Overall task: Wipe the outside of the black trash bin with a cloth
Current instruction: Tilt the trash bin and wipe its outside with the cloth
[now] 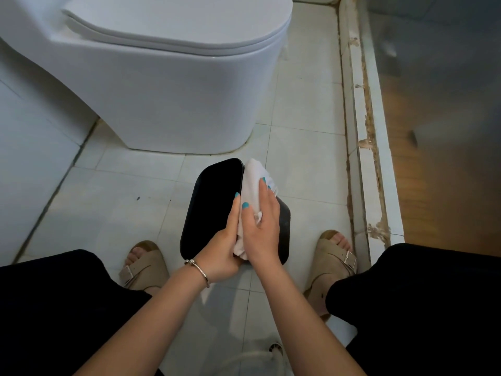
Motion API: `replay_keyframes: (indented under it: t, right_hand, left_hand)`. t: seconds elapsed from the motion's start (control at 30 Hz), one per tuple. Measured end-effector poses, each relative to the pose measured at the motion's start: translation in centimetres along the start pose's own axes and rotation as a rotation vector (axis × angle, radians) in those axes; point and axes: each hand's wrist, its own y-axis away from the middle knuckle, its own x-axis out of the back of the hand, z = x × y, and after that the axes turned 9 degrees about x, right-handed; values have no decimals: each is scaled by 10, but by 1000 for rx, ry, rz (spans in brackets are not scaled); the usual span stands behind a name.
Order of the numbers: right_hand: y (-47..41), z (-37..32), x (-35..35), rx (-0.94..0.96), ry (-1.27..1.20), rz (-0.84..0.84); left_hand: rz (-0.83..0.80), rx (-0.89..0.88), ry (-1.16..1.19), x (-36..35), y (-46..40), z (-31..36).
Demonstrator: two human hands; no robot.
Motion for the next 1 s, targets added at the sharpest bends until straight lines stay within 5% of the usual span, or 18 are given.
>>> replay_keyframes:
  t: [0.53,1.0]
  right_hand:
    - [-17,36,-20,134,181,-74]
    - [-45,108,22,-227,283,87]
  left_hand:
    - [93,82,18,19,11,-31]
    - [72,108,85,17,9,-30]
